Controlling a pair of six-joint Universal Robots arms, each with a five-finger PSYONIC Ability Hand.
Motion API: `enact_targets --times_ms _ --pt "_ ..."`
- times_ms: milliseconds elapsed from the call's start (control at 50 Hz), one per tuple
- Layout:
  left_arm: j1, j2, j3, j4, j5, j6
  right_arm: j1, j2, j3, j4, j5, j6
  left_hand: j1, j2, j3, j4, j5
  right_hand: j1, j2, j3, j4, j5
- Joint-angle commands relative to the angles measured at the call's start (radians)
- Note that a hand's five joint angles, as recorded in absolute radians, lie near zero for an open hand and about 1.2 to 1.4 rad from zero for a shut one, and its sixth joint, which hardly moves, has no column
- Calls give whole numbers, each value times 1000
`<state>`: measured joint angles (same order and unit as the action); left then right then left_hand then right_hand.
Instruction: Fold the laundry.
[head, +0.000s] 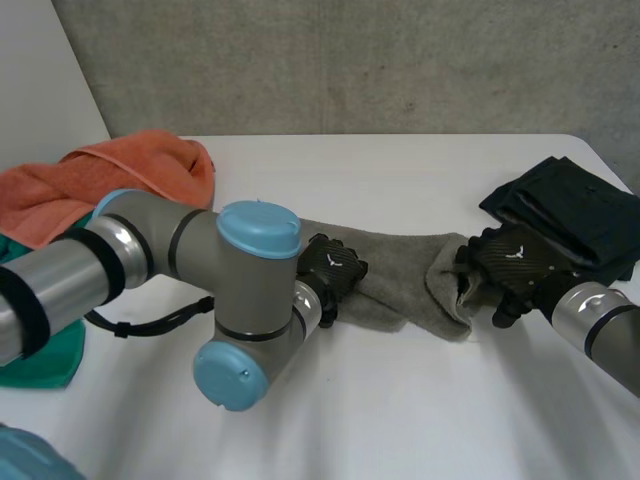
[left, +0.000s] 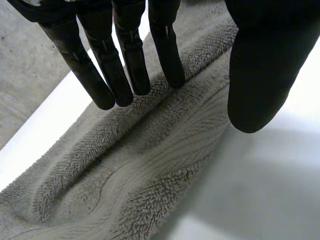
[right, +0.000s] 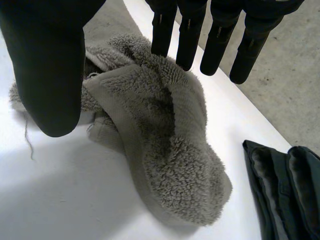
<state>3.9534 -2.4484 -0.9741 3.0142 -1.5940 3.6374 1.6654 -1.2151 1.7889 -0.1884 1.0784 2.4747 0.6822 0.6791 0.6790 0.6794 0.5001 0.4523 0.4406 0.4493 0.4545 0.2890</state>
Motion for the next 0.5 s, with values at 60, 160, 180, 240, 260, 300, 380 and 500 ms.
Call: enact_targets --times_ms 60,160,180,240,260,300,380,500 --pt "-20 -72 98 -44 -17 27 8 39 -3 -26 37 3 83 86 86 86 91 101 113 104 99 90" --pt "-23 -92 129 -80 -29 41 16 42 -2 -51 57 4 86 89 89 89 94 110 121 113 108 98" --pt "-25 -95 133 -83 -30 41 17 42 -2 -55 60 4 92 95 95 95 100 136 148 139 134 125" --pt "-28 -107 159 -94 -38 44 22 46 -3 -77 70 4 387 390 390 390 395 315 326 318 312 303" --pt "-28 -110 166 -95 -41 44 23 48 -5 -82 72 6 560 563 563 563 568 402 414 405 400 391" --pt "-26 -109 176 -94 -67 41 28 52 -11 -97 83 12 714 717 717 717 722 724 736 727 722 713" --pt "-26 -78 178 -95 -128 35 34 69 -31 -103 103 33 714 717 717 717 722 944 956 947 942 933" --pt "-5 81 95 -103 -133 6 5 48 -57 -63 147 73 714 717 717 717 722 944 956 947 942 933"
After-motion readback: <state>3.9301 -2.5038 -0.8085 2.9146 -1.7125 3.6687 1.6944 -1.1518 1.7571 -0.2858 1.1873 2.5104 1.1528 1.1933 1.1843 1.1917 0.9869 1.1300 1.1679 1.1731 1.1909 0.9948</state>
